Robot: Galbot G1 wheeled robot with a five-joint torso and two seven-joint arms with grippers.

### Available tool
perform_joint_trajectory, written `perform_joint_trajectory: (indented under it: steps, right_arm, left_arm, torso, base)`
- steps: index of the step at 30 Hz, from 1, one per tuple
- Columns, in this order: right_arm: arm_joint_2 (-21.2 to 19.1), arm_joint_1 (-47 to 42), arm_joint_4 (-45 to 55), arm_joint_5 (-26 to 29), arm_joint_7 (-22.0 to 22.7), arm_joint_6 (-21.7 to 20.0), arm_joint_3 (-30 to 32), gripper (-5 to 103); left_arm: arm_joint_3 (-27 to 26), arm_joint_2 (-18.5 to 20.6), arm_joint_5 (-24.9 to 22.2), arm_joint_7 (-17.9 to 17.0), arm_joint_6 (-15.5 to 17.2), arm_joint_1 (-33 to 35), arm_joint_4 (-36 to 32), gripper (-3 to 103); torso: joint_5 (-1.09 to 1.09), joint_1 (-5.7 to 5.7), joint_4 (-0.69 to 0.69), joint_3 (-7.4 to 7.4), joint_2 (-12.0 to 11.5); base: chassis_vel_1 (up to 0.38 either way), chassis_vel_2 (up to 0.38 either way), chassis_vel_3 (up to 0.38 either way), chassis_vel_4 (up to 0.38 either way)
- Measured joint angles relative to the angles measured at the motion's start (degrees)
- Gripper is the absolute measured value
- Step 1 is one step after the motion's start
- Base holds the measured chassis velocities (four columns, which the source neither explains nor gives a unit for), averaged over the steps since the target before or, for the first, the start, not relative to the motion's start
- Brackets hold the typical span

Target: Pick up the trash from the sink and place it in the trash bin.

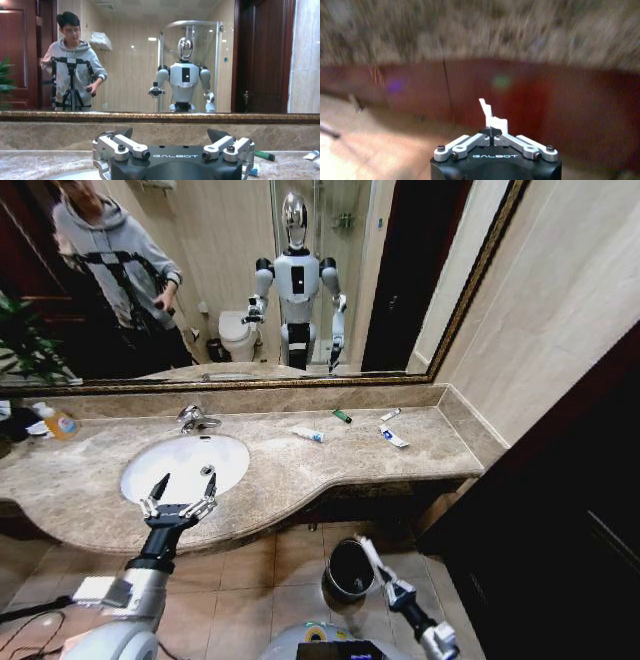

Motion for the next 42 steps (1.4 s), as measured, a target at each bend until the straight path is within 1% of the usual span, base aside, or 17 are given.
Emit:
perform_joint_trajectory:
  steps: [2,5,6,7,15,19,25,26,27,30,31,33,34,37,38,40,42]
  right_arm:
    - [0.94,2.74,-3.22,-1.06,0.04,-1.44,-1.17,0]
    - [2.95,8.4,-9.95,-5.67,-0.03,-4.31,-2.72,0]
    - [3.68,10.17,-12.09,-7.33,-0.12,-4.92,-3.01,0]
    - [3.68,10.17,-12.09,-7.33,-0.12,-4.92,-3.01,0]
    - [8.79,22.83,-28.43,-16.62,-0.08,-7.56,-3.93,0]
    - [9.0,24.48,-29.19,-19.47,-0.26,-7.84,-3.88,0]
    - [8.79,25.08,-29.65,-20.03,-0.07,-8.23,-3.8,-2]
    - [8.68,25.03,-29.64,-20.0,-0.06,-8.23,-3.8,3]
    - [8.68,25.03,-29.64,-20.0,-0.06,-8.23,-3.8,3]
    - [8.58,24.8,-29.41,-19.62,0.4,-8.19,-3.6,19]
    - [8.58,24.8,-29.41,-19.62,0.4,-8.19,-3.6,19]
    - [8.57,24.57,-29.09,-19.15,0.74,-8.04,-3.58,30]
    - [8.57,24.57,-29.09,-19.15,0.74,-8.04,-3.58,30]
    - [8.65,24.23,-28.77,-18.78,1.74,-7.45,-3.42,46]
    - [8.65,24.23,-28.77,-18.78,1.74,-7.45,-3.42,46]
    - [8.67,23.7,-28.24,-18.58,2.55,-7.12,-3.36,57]
    - [8.67,23.62,-28.15,-18.54,2.64,-7.08,-3.35,57]
  left_arm:
    - [0.0,0.0,0.0,0.0,0.0,0.0,0.0,100]
    - [0.01,0.0,0.0,0.0,0.0,0.0,0.0,100]
    - [-0.01,0.0,0.0,0.0,0.0,0.0,-0.01,100]
    - [-0.01,0.0,0.0,0.0,0.0,0.0,-0.01,100]
    - [0.0,0.0,0.0,0.0,0.0,0.0,0.0,100]
    - [0.0,0.0,0.0,0.0,0.0,0.0,0.0,100]
    - [0.0,0.0,0.0,0.0,0.0,0.0,0.0,100]
    - [0.0,0.0,0.0,0.0,0.0,0.0,0.0,100]
    - [0.0,0.0,0.0,0.0,0.0,0.0,0.0,100]
    - [0.0,0.0,0.0,0.0,0.0,0.0,0.0,100]
    - [0.0,0.0,0.0,0.0,0.0,0.0,0.0,100]
    - [0.0,0.0,0.0,0.0,0.0,0.0,0.0,100]
    - [0.0,0.0,0.0,0.0,0.0,0.0,0.0,100]
    - [0.0,0.0,0.0,0.0,0.0,0.0,0.0,100]
    - [0.0,0.0,0.0,0.0,0.0,0.0,0.0,100]
    - [0.0,0.0,0.0,0.0,0.0,0.0,0.0,100]
    - [0.0,0.0,0.0,0.0,0.0,0.0,0.0,100]
  torso:
    - [0.02,0.0,0.01,0.0,0.0]
    - [-0.04,0.01,0.01,0.0,0.0]
    - [0.01,0.01,0.01,0.0,0.0]
    - [0.01,0.01,0.01,0.0,0.0]
    - [0.0,0.01,0.0,0.01,0.0]
    - [0.0,0.01,0.0,0.0,0.0]
    - [0.0,0.01,0.0,0.0,0.0]
    - [0.0,0.01,0.0,0.0,0.0]
    - [0.0,0.01,0.0,0.0,0.0]
    - [0.0,0.01,0.0,0.0,0.0]
    - [0.0,0.01,0.0,0.0,0.0]
    - [0.0,0.01,0.0,0.0,0.0]
    - [0.0,0.01,0.0,0.0,0.0]
    - [0.0,0.01,0.0,0.0,0.0]
    - [0.0,0.01,0.0,0.0,0.0]
    - [0.0,0.01,0.0,0.0,0.0]
    - [0.0,0.0,0.0,0.0,0.0]
  base:
    - [0.0,0.0,0.0,0.0]
    - [0.0,0.0,0.0,0.0]
    - [0.0,0.0,0.0,0.0]
    - [0.0,0.0,0.0,0.0]
    - [0.0,0.0,0.0,0.0]
    - [0.0,0.0,0.0,0.0]
    - [0.0,0.0,0.0,0.0]
    - [0.0,0.0,0.0,0.0]
    - [0.0,0.0,0.0,0.0]
    - [0.0,0.0,0.0,0.0]
    - [0.0,0.0,0.0,0.0]
    - [0.0,0.0,0.0,0.0]
    - [0.0,0.0,0.0,0.0]
    - [0.0,0.0,0.0,0.0]
    - [0.0,0.0,0.0,0.0]
    - [0.0,0.0,0.0,0.0]
    - [0.0,0.0,0.0,0.0]
